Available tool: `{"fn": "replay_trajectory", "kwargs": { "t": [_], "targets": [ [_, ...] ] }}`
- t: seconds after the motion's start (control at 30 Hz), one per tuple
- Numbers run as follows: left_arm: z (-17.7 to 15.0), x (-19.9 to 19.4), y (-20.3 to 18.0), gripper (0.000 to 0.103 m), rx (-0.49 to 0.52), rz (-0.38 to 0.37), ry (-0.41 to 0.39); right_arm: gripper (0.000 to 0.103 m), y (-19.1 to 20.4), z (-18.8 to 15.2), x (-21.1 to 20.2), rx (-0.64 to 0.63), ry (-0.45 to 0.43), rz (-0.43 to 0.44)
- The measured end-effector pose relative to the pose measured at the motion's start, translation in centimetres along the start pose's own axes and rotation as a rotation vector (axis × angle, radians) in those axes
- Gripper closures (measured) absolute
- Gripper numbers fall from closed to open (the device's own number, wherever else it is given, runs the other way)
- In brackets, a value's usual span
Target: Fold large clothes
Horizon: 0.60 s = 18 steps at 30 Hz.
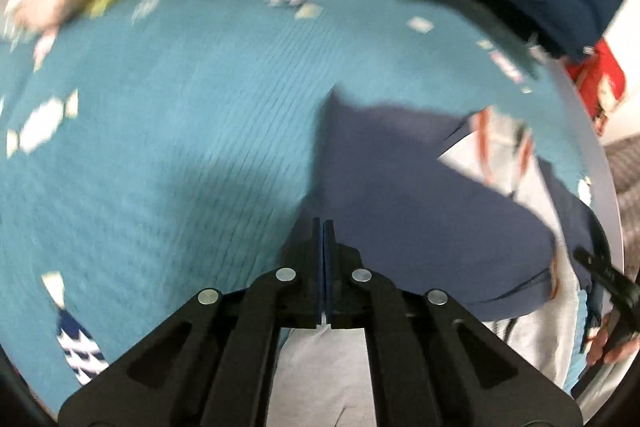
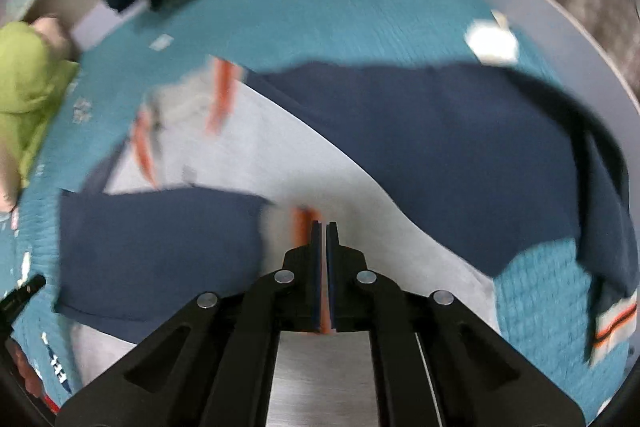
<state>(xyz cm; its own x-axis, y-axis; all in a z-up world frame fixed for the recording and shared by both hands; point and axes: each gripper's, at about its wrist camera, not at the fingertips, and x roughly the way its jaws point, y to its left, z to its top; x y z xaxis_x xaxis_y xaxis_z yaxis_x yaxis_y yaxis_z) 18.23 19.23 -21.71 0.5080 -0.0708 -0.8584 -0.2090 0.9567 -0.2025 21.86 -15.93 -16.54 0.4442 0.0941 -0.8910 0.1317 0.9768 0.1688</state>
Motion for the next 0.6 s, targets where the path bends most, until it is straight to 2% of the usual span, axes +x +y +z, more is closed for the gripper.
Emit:
{"fn": "replay_trajectory", "kwargs": {
  "t": [0.07,0.13,0.2,0.23,0.27,0.3,0.33,0.4,0.5,0.57,0.6],
  "targets": [
    [1.0,0.5,-1.3,0.101,0.011,-0.027,-0.020,0.100,1.7,0.7,0.7,-0.015,-0.009,0.070],
    [2.5,3.0,-1.8,0.101,-0.011,-0.084,0.002,0.100,4.4,0.8,2.6,-0.063,0.007,0.093],
    [3.0,6.0,-2.5,0.101,-0.030,-0.132,0.016,0.100,7.0,0.3,5.3,-0.112,0.059,0.119],
    [3.1,7.0,-2.5,0.101,-0.032,-0.126,0.021,0.101,7.4,-0.3,6.5,-0.129,0.078,0.118],
    [3.2,8.8,-2.6,0.101,-0.035,-0.088,0.042,0.101,7.8,-0.9,7.3,-0.148,0.095,0.099],
    [2.7,9.5,-2.5,0.101,-0.041,-0.063,0.064,0.103,8.0,-1.3,8.5,-0.175,0.107,0.058],
    [2.6,10.2,-2.0,0.101,-0.055,-0.059,0.079,0.103,8.0,-1.1,8.6,-0.183,0.098,0.072],
    [2.1,10.3,-0.4,0.101,-0.102,-0.108,0.063,0.103,7.3,-0.9,8.3,-0.183,0.103,0.102],
    [1.9,9.1,0.8,0.101,-0.111,-0.045,0.051,0.103,5.0,-0.2,6.1,-0.176,0.094,-0.022],
    [1.6,8.1,1.5,0.101,-0.112,-0.029,0.033,0.102,3.2,-0.3,5.6,-0.139,0.120,-0.040],
    [1.4,8.5,1.7,0.101,-0.097,-0.007,0.037,0.103,1.9,-0.5,6.0,-0.100,0.133,0.002]
  ]
}}
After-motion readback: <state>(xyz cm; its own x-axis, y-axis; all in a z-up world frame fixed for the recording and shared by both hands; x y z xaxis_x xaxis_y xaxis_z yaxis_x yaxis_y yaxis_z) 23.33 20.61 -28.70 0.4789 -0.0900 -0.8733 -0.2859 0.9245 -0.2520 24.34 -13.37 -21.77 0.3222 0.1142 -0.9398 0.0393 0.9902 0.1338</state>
